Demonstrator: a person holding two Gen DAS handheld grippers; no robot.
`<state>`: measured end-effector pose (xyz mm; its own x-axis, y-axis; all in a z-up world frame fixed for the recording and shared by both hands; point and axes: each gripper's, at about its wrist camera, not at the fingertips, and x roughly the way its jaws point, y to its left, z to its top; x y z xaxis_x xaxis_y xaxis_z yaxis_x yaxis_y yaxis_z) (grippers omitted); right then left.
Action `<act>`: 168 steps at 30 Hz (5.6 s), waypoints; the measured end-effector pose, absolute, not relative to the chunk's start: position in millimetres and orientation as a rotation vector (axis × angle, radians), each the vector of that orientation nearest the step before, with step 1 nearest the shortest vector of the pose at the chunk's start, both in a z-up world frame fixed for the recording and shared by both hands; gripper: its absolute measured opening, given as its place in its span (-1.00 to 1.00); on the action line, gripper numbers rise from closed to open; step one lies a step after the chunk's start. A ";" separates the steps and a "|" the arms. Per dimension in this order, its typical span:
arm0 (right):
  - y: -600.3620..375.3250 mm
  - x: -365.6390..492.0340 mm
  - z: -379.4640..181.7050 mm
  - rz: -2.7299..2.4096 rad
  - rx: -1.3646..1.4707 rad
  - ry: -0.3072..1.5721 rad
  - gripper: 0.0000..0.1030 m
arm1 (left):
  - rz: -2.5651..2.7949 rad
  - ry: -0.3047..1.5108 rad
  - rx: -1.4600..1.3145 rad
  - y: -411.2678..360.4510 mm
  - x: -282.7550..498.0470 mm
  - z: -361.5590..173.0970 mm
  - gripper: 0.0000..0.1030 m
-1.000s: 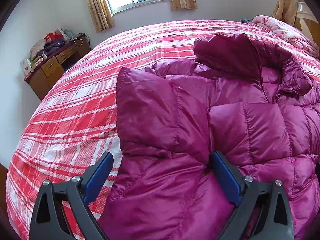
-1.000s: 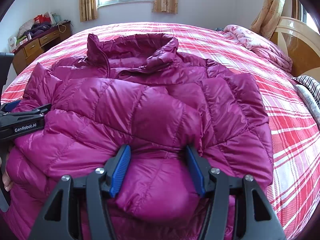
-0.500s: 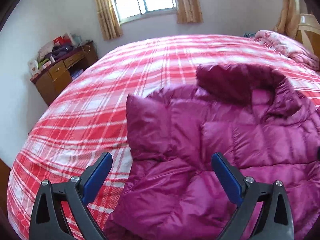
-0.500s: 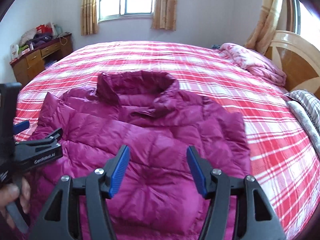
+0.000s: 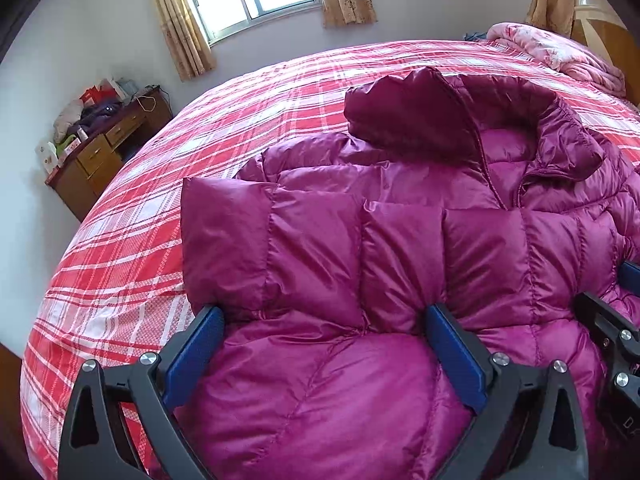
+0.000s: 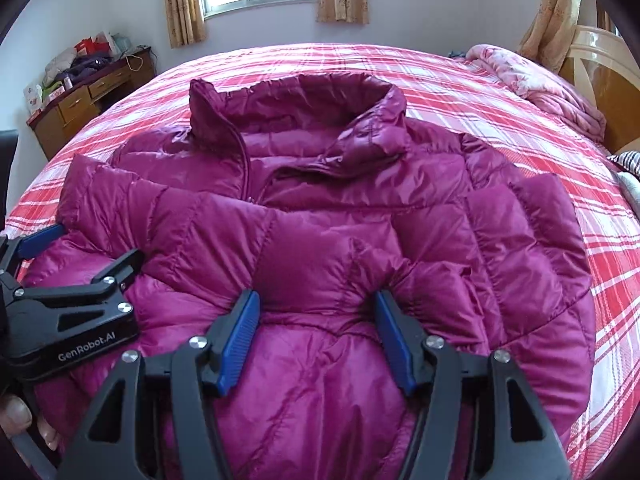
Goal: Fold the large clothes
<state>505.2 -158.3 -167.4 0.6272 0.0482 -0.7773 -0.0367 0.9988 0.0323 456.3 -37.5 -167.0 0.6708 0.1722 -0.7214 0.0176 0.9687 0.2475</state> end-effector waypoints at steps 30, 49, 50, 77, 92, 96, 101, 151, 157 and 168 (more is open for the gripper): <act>-300.3 540.1 -176.8 -0.117 0.157 0.910 0.35 | 0.282 0.838 0.238 8.2 505.0 -171.2 0.98; -276.9 574.7 -114.0 0.003 0.127 0.834 0.51 | 0.121 0.718 0.137 -19.3 533.8 -64.5 0.98; -272.6 583.8 -112.1 0.023 0.124 0.828 0.51 | 0.116 0.726 0.136 -24.5 544.5 -63.4 0.98; -253.6 610.6 -148.7 0.041 -0.147 0.878 -0.91 | -0.076 0.858 0.265 -42.1 548.7 -128.7 -0.63; -233.1 653.5 -138.5 0.086 -0.135 0.863 -0.64 | -0.102 0.822 0.232 -35.7 551.3 -132.4 -0.63; -233.6 630.2 -139.2 0.078 -0.194 0.846 -0.85 | -0.136 0.805 0.235 -37.4 543.2 -130.5 -0.63; -232.8 606.5 -152.3 0.062 -0.295 0.815 -0.86 | -0.178 0.733 0.146 -26.8 517.4 -103.8 -0.62; -211.8 623.6 -173.3 0.149 -0.034 0.892 -0.14 | -0.123 0.887 0.217 -85.9 588.1 -165.4 0.83; -210.3 624.7 -175.4 0.142 -0.039 0.895 -0.14 | -0.117 0.899 0.220 -86.5 589.3 -166.3 0.89; -207.5 625.6 -177.1 0.132 -0.054 0.900 -0.14 | -0.120 0.905 0.224 -86.5 590.2 -167.4 0.91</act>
<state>625.6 -207.5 -177.1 0.6140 0.0922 -0.7839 -0.1375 0.9905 0.0088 590.2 -86.5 -167.4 0.6135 -0.0088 -0.7897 0.1974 0.9699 0.1425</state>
